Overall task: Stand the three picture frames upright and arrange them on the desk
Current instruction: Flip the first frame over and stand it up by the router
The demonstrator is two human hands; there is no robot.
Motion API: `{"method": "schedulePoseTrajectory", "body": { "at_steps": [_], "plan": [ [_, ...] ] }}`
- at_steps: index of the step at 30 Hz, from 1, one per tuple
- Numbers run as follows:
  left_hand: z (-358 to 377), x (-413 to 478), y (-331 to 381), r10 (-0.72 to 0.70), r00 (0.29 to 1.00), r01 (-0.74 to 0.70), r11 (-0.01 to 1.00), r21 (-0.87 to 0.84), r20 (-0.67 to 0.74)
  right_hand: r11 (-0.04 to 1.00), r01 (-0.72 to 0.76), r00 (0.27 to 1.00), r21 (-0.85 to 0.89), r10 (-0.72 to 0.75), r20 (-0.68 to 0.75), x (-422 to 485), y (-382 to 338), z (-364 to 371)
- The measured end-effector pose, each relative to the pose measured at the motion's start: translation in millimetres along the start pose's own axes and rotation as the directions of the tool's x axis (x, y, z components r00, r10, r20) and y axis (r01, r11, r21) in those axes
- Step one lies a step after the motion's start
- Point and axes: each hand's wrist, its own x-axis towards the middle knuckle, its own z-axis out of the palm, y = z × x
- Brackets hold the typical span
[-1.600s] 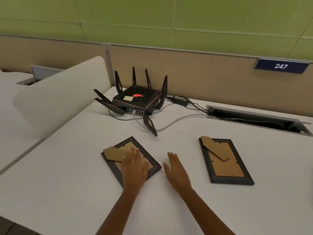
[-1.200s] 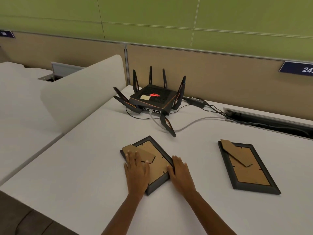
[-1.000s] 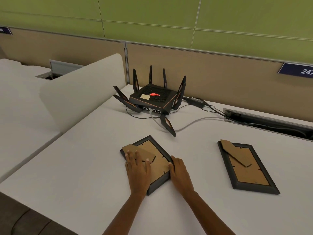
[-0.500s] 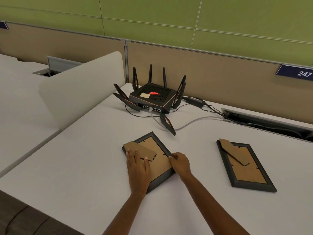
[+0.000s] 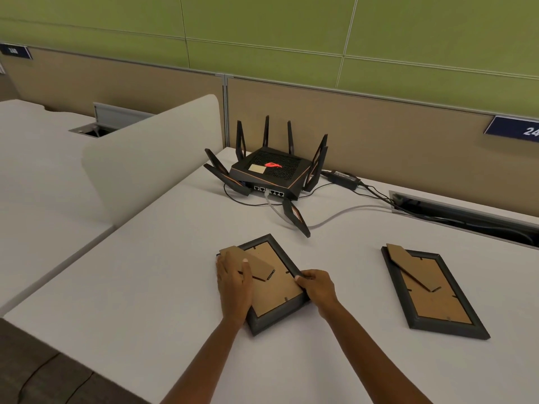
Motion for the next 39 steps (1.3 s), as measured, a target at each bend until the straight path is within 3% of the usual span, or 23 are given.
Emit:
{"method": "schedulePoseTrajectory", "body": {
  "at_steps": [8,11,14,18,24,27,31,33,35,37,39],
  "plan": [
    [-18.9,18.1,22.3,-0.07,0.995,0.04,0.936,-0.351,-0.072,0.995,0.052,0.999,-0.089,-0.05,0.021,3.4,-5.5,-2.8],
    [-26.6,21.4,32.9,0.013,0.997,-0.042,0.923,-0.382,-0.077,0.994,0.055,0.997,-0.09,-0.049,0.062,4.0,-8.7,-5.8],
    [-32.8,19.9,36.9,0.198,0.98,-0.199,0.938,-0.285,-0.033,0.997,0.032,0.994,-0.066,-0.024,0.105,4.5,-15.1,-8.8],
    [-45.1,17.2,24.0,0.433,0.894,-0.427,0.902,-0.068,0.118,0.998,0.008,0.99,-0.056,0.0,0.14,7.4,-25.3,-14.8],
    [-66.3,14.4,3.6,0.574,0.711,-0.628,0.778,0.0,0.406,0.998,-0.057,0.986,0.029,0.052,0.156,11.9,-42.2,-21.4],
    [-73.0,14.6,-0.6,0.617,0.576,-0.75,0.66,0.046,0.537,0.996,-0.076,0.983,0.039,0.068,0.173,15.1,-49.2,-23.3],
    [-79.3,12.2,-2.6,0.702,0.467,-0.876,0.451,0.171,0.538,0.994,-0.101,0.978,0.034,0.093,0.188,18.1,-56.8,-23.6],
    [-82.2,14.0,-6.2,0.68,0.5,-0.858,0.474,0.199,0.536,0.993,-0.118,0.975,0.029,0.111,0.19,18.5,-61.1,-23.6],
    [-84.7,18.6,-10.7,0.598,0.592,-0.788,0.568,0.235,0.54,0.99,-0.141,0.973,0.031,0.132,0.191,17.8,-64.1,-24.5],
    [-84.7,23.8,-14.7,0.543,0.656,-0.74,0.597,0.308,0.524,0.99,-0.136,0.971,0.034,0.126,0.203,16.0,-66.4,-25.7],
    [-82.5,25.7,-10.2,0.54,0.682,-0.721,0.61,0.328,0.494,0.994,-0.097,0.97,0.048,0.083,0.229,13.7,-69.7,-27.3]
  ]
}}
